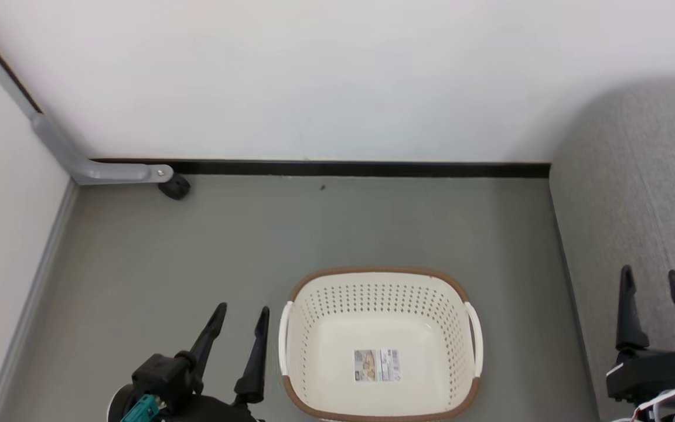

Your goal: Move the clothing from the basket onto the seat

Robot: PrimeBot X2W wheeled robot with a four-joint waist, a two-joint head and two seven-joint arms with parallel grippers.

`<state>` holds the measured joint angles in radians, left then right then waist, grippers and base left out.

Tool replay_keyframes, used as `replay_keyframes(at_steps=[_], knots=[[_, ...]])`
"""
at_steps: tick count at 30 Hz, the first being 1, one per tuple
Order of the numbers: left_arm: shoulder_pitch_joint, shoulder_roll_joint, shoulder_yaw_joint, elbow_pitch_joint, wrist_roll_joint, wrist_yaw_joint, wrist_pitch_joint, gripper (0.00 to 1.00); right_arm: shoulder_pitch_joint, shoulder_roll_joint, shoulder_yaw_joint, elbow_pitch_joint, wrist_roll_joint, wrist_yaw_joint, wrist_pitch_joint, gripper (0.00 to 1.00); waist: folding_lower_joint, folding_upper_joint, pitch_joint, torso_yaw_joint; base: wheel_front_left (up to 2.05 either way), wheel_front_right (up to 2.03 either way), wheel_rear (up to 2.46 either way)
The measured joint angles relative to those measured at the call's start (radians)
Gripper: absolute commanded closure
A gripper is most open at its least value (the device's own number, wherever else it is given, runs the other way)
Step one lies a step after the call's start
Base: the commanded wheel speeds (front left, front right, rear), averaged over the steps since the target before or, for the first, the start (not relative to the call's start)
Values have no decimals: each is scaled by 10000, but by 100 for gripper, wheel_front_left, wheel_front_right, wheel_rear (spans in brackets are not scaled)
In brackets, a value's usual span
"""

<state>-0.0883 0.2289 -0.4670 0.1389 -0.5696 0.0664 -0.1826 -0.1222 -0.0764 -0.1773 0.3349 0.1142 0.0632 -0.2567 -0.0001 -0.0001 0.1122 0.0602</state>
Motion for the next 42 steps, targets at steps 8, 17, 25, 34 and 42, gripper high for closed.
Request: replay_keyframes(at_steps=[8, 17, 25, 34, 42], knots=[[494, 19, 228, 403, -17, 140, -146, 0, 575, 169, 372, 69, 0, 75, 2, 0, -1, 0, -865, 565, 0, 0, 0], [995, 121, 614, 489, -92, 230, -311, 0, 980, 309, 991, -17, 0, 140, 2, 0, 0, -1, -1522, 801, 0, 0, 0], [1005, 119, 767, 554, -90, 301, -407, 0, 1113, 313, 1630, -46, 0, 251, 2, 0, 1, 1, -1619, 722, 0, 0, 0], [1333, 136, 1045, 644, -96, 313, -495, 0, 1128, 328, 2366, -56, 0, 336, 2, 0, 1, 1, -1635, 430, 0, 0, 0], [1333, 134, 1083, 633, -98, 307, -570, 0, 1128, 324, 2700, -58, 194, 324, 2, 0, 1, 1, -1572, -33, 0, 0, 0]])
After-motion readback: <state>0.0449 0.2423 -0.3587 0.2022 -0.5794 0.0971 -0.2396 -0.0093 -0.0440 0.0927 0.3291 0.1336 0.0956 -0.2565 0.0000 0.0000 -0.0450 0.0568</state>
